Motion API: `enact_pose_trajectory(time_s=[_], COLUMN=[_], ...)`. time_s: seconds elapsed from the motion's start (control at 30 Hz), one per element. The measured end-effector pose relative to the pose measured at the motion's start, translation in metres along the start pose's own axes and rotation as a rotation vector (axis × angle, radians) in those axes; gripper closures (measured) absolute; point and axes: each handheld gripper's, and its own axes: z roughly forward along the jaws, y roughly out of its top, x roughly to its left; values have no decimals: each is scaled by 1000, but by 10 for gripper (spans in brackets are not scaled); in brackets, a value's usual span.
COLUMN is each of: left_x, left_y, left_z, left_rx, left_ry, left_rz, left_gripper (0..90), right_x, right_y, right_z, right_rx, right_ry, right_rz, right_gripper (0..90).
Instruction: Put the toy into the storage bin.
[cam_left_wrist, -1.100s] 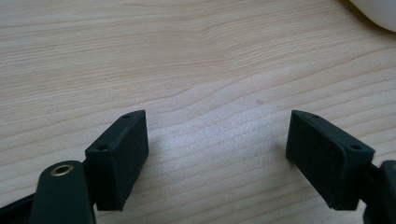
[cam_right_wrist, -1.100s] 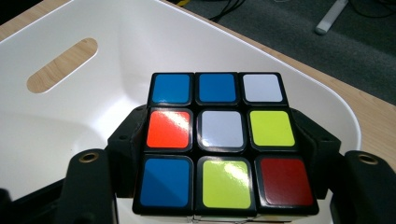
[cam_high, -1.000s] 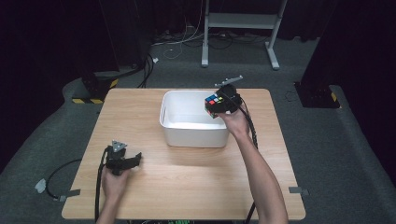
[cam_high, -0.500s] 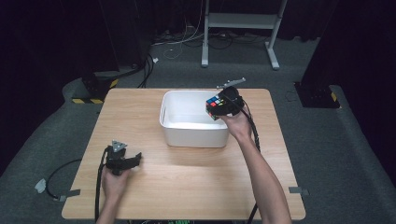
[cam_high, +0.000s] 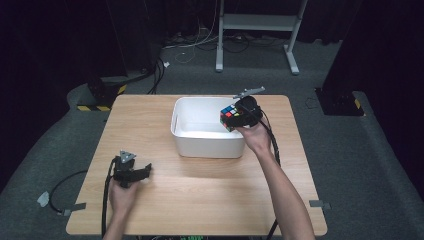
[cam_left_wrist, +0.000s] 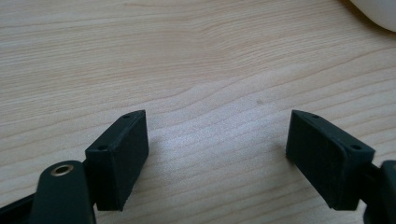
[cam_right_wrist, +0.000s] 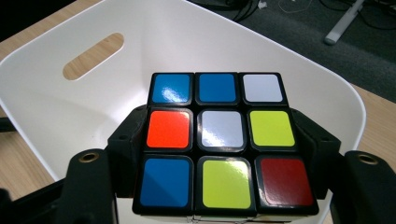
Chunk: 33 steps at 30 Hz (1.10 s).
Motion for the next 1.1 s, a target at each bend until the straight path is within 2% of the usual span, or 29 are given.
enact_pose_trajectory(time_s=[0.43, 1.1], left_x=[0, 0], left_y=[0, 0], left_z=[0, 0], left_rx=[0, 0], left_ry=[-1, 0], left_rz=[0, 0], left_gripper=[212, 212], right_x=[3, 0], right_y=[-10, -26], right_z=[-5, -16], right_rx=[-16, -39], right_ry=[21, 13], right_rz=[6, 14], right_gripper=[335, 335])
